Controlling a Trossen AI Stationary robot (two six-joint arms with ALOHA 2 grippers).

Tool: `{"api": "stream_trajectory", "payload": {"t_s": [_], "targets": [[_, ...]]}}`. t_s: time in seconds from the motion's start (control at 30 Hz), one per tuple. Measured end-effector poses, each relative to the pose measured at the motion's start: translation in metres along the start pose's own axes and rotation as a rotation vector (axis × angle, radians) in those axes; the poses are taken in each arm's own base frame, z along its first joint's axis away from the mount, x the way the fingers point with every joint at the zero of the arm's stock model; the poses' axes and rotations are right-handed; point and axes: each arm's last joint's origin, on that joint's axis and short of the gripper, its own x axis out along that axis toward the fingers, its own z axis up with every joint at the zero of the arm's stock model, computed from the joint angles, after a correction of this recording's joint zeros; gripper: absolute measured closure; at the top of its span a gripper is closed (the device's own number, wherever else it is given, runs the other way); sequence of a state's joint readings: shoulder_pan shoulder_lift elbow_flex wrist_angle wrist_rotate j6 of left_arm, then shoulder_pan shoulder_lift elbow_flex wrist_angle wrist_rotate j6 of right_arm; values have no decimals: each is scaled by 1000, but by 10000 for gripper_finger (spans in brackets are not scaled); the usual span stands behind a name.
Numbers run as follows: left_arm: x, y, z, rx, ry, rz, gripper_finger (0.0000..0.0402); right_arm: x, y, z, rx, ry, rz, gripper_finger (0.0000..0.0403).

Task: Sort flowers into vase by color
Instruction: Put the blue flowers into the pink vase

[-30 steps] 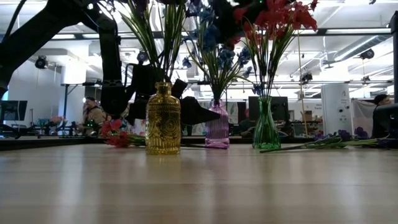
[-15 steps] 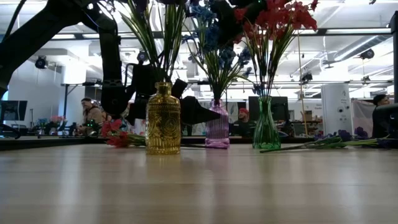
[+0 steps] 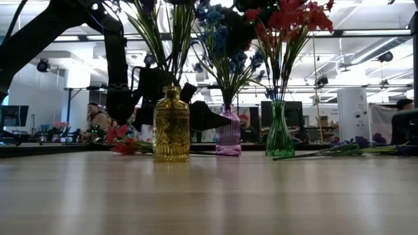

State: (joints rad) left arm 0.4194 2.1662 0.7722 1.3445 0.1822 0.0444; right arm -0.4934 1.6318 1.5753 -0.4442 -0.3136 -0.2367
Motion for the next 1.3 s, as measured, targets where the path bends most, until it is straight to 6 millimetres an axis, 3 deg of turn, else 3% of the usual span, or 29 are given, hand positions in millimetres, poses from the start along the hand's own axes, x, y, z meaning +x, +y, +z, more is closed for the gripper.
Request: {"api": "stream_trajectory", "payload": {"t_s": [1.3], "targets": [[0,1,-1,23,16,51,20,11,0,-14,74,16,7,385]]}}
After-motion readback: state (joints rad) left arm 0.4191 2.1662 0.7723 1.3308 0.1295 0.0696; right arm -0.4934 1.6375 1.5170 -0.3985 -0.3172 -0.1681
